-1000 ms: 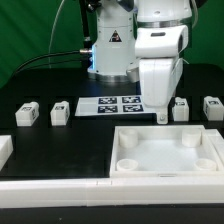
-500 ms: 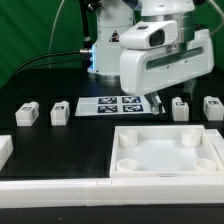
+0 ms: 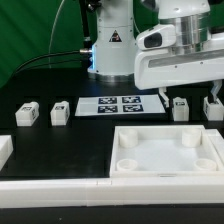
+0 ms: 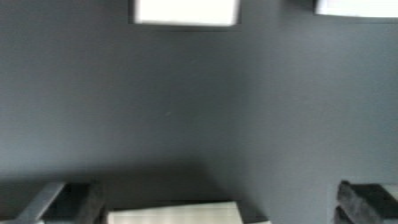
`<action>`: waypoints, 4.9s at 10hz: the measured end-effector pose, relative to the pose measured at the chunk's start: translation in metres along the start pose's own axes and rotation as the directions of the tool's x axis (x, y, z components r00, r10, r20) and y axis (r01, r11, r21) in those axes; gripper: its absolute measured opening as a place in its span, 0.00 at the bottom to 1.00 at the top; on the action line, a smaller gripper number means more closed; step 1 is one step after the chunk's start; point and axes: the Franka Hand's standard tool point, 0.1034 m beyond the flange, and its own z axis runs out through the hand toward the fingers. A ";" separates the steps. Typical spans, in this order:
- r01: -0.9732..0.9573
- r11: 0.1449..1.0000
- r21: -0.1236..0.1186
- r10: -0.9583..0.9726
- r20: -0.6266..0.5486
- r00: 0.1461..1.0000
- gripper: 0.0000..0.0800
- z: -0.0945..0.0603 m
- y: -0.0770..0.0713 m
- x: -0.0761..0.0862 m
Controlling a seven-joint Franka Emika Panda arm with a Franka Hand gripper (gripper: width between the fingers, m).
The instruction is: Assemble one leg
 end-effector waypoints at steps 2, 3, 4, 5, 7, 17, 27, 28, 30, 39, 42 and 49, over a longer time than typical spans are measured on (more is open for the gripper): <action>0.001 1.000 0.003 -0.001 0.008 1.000 0.81 0.003 -0.019 -0.010; -0.001 1.000 0.004 0.001 0.011 1.000 0.81 0.004 -0.029 -0.014; 0.016 1.000 0.006 -0.016 0.013 1.000 0.81 0.005 -0.040 -0.020; 0.033 0.999 0.008 -0.033 0.014 0.999 0.81 0.006 -0.047 -0.023; 0.033 0.999 0.002 -0.033 0.027 0.999 0.81 0.007 -0.042 -0.022; 0.060 0.995 -0.079 0.016 0.725 0.688 0.81 0.020 -0.041 -0.055; 0.067 0.994 -0.087 0.032 0.816 0.577 0.81 0.039 -0.052 -0.059; 0.068 0.994 -0.087 0.032 0.817 0.576 0.81 0.040 -0.052 -0.060; 0.068 0.994 -0.087 0.032 0.818 0.574 0.81 0.040 -0.052 -0.061; 0.060 0.995 -0.084 0.032 0.804 0.593 0.36 0.047 -0.050 -0.060; 0.058 0.995 -0.085 0.034 0.804 0.593 0.36 0.047 -0.049 -0.059; 0.023 0.998 -0.066 0.039 0.795 0.605 0.36 -0.021 -0.013 -0.025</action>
Offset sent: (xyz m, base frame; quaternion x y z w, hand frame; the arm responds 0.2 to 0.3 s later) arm -0.0077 0.0399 0.0007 -0.0003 0.0075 0.0252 0.9997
